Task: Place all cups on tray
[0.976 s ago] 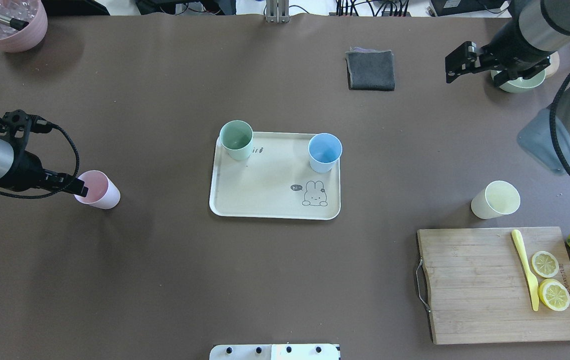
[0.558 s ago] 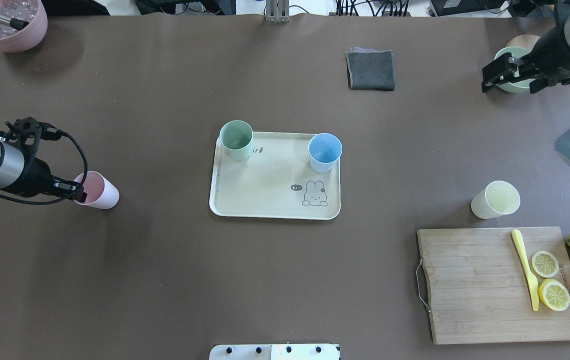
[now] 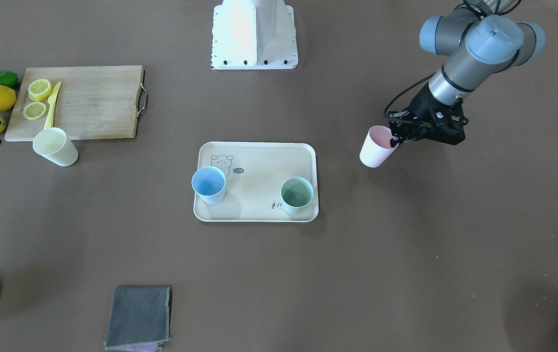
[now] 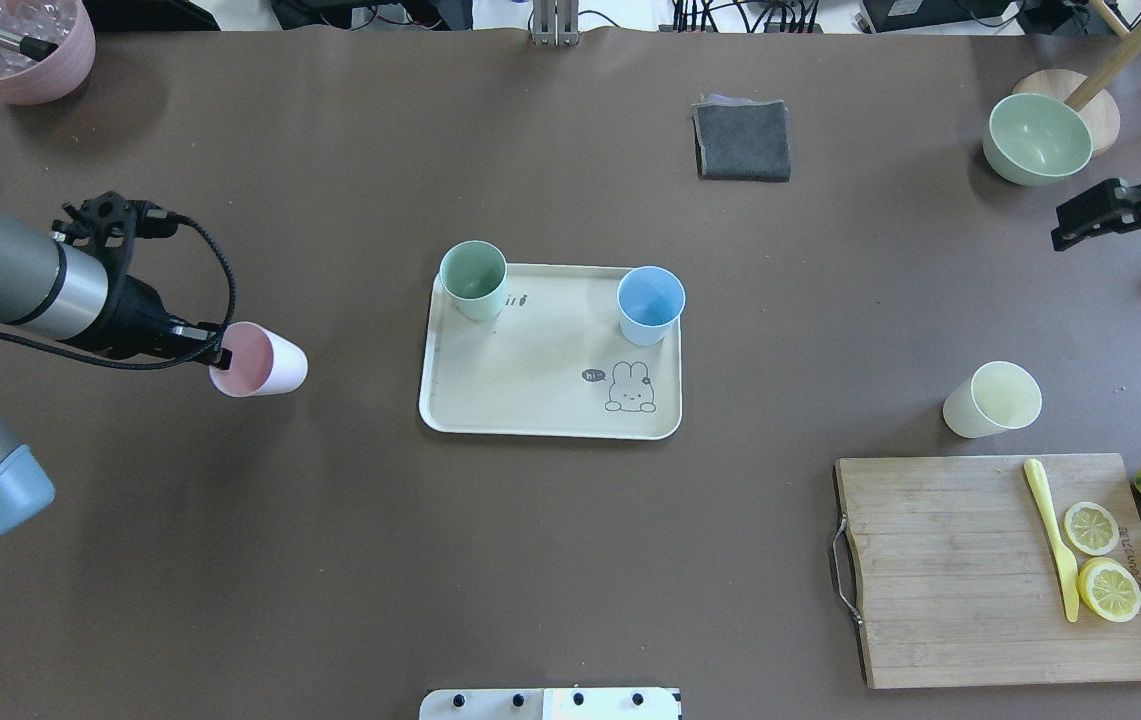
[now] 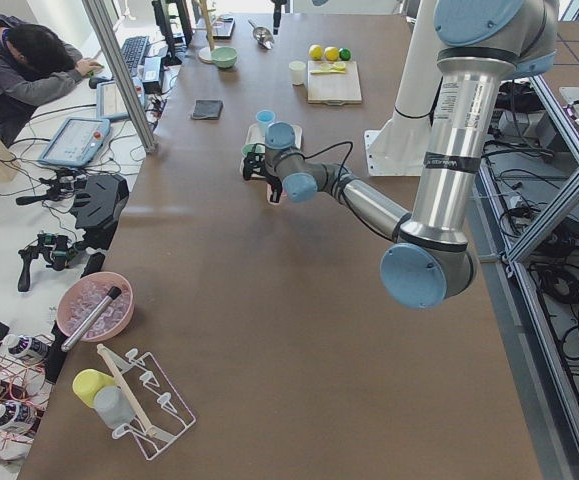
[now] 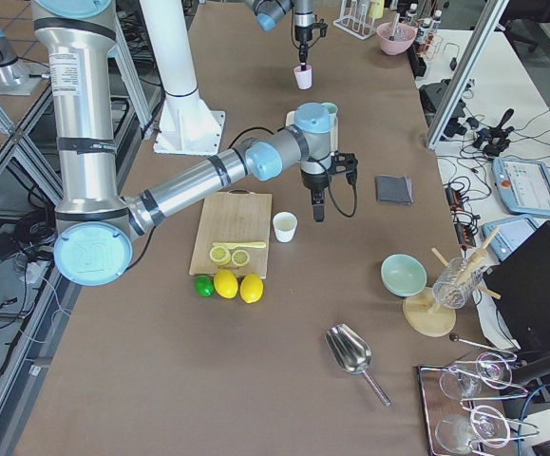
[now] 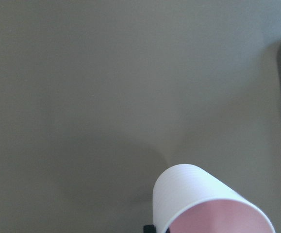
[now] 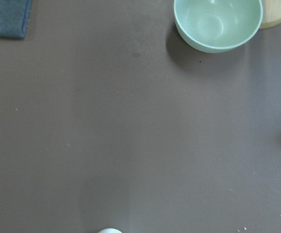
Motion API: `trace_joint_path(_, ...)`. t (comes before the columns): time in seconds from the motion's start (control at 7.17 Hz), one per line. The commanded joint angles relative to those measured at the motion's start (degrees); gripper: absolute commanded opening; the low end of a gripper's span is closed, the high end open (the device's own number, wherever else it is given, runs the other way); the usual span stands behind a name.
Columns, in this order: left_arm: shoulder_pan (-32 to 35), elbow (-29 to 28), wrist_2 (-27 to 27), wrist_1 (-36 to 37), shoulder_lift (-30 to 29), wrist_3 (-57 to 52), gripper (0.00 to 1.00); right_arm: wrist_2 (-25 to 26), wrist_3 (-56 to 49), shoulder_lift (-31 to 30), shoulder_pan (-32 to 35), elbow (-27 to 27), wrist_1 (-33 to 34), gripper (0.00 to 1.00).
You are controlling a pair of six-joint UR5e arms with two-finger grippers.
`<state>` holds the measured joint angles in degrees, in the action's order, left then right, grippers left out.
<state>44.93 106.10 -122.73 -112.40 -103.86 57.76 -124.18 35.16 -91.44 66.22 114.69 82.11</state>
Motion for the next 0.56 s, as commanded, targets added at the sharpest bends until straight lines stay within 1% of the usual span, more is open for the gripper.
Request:
trace_joint_path(0.0, -5.2, -0.8, 1.9, 12.8, -11.5, 4.2, 0.00, -1.3, 0.3, -7.6, 0.1, -2.2, -12.1, 1.00)
trace_joint_path(0.14, -8.2, -2.8, 7.1, 16.7, -16.7, 4.8, 0.00, -1.3, 0.5, -7.7, 0.1, -2.4, -12.0, 1.00)
trace_joint_path(0.28, -10.7, -5.3, 8.5, 17.4, -19.3, 6.0, 0.00, -1.3, 0.5, -8.0, 0.0, -2.5, -11.8, 1.00)
trace_joint_path(0.42, -11.0, -7.3, 9.2, 17.3, -20.8, 7.4, 0.00, -1.4, 0.5, -8.0, 0.0, -2.5, -11.5, 1.00)
